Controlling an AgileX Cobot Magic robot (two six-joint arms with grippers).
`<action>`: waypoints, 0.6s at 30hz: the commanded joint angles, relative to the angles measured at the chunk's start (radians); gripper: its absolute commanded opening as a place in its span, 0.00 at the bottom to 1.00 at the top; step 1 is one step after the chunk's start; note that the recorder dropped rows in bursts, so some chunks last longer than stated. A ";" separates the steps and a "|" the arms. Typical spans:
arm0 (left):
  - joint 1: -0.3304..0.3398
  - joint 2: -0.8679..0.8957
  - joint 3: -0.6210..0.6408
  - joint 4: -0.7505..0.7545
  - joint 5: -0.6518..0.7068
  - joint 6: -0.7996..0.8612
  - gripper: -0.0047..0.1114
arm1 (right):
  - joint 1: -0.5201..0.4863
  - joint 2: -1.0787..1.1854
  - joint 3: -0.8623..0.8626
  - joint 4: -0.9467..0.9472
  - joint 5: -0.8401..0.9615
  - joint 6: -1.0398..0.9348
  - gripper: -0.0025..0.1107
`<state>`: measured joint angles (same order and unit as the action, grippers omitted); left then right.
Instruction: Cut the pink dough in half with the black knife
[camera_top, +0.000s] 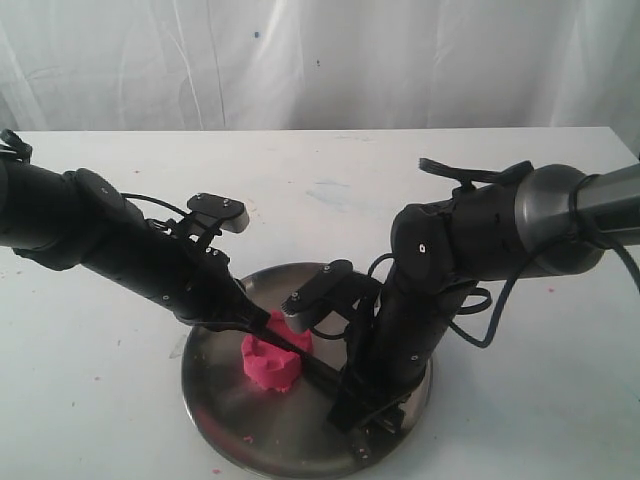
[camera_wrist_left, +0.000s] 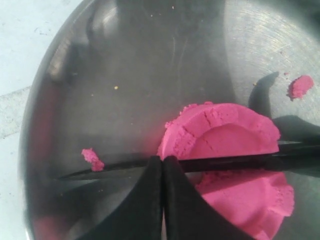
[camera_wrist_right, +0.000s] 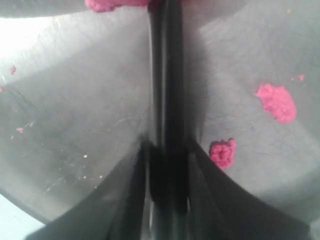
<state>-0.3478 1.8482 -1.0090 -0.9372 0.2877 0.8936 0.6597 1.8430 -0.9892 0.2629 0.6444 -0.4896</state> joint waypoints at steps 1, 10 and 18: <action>-0.004 -0.011 -0.004 -0.004 0.023 -0.004 0.04 | 0.001 0.002 -0.005 -0.001 0.007 -0.012 0.27; -0.004 -0.011 -0.006 -0.004 0.023 -0.004 0.04 | 0.001 0.002 -0.005 -0.001 0.007 -0.012 0.02; -0.004 -0.011 -0.006 -0.004 0.021 -0.004 0.04 | 0.001 0.002 -0.041 -0.001 0.049 -0.002 0.02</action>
<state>-0.3478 1.8482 -1.0090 -0.9372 0.2877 0.8936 0.6597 1.8446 -1.0169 0.2629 0.6814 -0.4896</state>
